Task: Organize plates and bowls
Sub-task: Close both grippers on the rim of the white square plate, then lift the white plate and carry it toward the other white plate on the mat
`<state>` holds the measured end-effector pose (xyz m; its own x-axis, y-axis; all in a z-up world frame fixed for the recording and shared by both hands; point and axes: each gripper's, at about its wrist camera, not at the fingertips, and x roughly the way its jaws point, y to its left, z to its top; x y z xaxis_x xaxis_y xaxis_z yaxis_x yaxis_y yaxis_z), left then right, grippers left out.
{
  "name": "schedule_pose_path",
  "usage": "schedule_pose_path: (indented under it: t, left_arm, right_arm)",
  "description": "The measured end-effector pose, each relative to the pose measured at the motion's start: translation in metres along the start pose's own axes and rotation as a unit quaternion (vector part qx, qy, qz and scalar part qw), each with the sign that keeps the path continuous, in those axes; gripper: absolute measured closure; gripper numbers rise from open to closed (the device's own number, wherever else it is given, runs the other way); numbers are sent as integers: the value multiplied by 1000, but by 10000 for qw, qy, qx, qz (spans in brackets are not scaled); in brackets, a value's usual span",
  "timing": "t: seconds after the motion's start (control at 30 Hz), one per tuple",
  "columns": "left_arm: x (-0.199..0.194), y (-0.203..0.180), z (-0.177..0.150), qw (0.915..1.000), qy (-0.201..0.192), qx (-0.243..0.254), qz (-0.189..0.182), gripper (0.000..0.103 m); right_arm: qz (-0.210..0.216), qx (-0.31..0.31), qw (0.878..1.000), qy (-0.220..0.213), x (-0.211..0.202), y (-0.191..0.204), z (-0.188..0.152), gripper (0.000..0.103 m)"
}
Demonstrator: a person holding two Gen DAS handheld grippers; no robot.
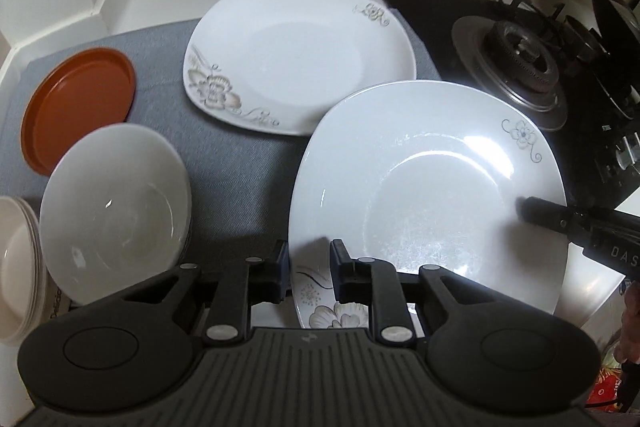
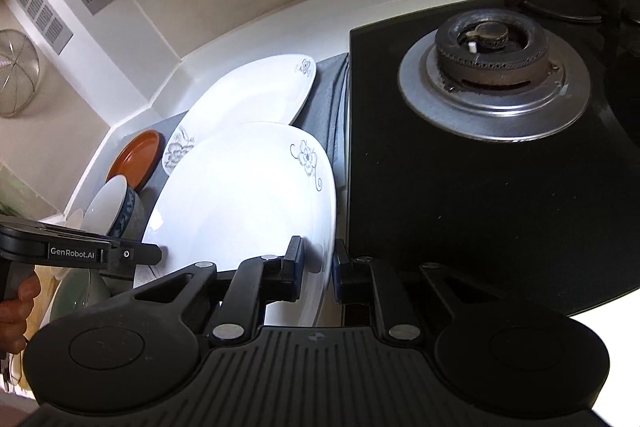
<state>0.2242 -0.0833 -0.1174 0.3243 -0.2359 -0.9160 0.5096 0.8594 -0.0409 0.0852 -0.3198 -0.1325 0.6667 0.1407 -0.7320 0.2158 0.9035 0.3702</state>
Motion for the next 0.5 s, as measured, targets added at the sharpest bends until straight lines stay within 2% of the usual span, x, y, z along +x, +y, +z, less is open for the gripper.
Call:
schedule_pose_path:
  t: [0.27,0.3,0.33,0.37,0.4,0.43,0.47,0.5]
  left_arm:
    - [-9,5,13,9998,-209,-14,-48,79]
    - [-11,5,15,9995,-290,20,-150,98]
    - [-13,6,19,9968,-253,-18,-761,103]
    - [-15,3,23,9916,-105,-150,-1281,103]
    - [-18,-10,26,9917,-206,47,-1267,103]
    - [-17,-27,27,9938,-440,444,-919,103]
    - [-5,-41,28,9940,-555,741,-589,103]
    - [10,-43,31,9953,-358,718,-551,103]
  right_arm:
    - [-18,45,10000,-50,-2,1,12,87]
    - [-21,55,10000,-57,-1,2,14,87]
    - [0,77,10000,-60,0,2,16,88]
    - [134,57,9999,-68,0,3,18,94]
    - [395,29,9992,-15,2,7,20,97]
    - [433,-68,9990,-44,4,16,20,97]
    - [196,-485,9986,-35,10,33,17,94]
    - [-63,-874,9961,21,20,46,18,90]
